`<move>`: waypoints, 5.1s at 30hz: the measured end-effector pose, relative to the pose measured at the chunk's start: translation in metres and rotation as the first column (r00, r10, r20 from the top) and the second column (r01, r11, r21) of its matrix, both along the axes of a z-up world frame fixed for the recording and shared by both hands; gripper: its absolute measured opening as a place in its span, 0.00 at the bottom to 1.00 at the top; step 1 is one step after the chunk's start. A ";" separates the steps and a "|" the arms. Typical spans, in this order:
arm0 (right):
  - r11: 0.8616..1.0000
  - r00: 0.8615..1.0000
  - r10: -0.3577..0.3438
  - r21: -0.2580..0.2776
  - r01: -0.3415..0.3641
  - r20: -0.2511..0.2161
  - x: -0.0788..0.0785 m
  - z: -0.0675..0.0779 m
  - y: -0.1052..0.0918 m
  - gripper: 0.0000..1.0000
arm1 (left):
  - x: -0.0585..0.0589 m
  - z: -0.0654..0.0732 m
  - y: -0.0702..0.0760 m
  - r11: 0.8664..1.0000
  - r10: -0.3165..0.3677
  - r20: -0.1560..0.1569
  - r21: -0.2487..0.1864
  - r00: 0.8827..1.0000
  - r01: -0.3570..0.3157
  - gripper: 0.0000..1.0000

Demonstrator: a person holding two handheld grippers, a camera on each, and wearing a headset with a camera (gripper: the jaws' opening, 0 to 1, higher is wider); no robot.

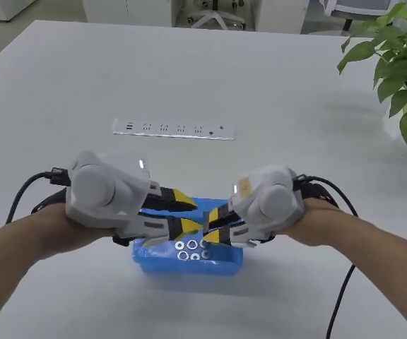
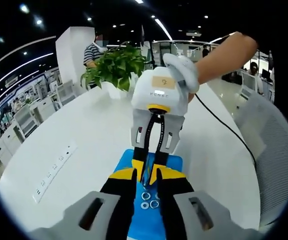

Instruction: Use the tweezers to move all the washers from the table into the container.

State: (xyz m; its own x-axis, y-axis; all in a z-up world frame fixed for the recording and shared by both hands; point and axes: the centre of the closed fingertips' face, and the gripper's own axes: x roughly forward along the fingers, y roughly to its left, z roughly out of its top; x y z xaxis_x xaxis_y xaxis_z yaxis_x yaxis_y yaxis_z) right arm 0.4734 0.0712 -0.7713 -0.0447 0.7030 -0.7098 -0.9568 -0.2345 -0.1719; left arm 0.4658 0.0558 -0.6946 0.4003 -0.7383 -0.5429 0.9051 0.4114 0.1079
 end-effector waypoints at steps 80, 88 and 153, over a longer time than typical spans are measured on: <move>0.992 0.996 -0.090 0.086 0.091 -0.009 -0.050 0.065 -0.013 0.09 | -0.051 0.061 -0.020 0.985 -0.171 0.072 0.023 0.983 0.170 0.06; 0.994 0.996 -0.094 0.055 0.094 -0.005 -0.060 0.069 -0.016 0.08 | -0.063 0.063 -0.016 0.983 -0.182 0.069 0.034 0.981 0.180 0.06; 0.995 0.997 -0.067 -0.069 0.066 -0.023 -0.113 0.004 -0.019 0.08 | -0.111 -0.046 0.029 0.934 -0.202 -0.095 0.280 0.975 0.221 0.06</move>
State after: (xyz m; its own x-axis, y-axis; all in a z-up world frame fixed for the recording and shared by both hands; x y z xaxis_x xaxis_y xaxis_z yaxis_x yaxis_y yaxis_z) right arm 0.3599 0.0523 -0.7674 -0.0178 0.6549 -0.7555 -0.9745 -0.1805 -0.1335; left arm 0.3547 0.0849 -0.7402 0.2100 -0.6107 -0.7635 0.9765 0.1700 0.1327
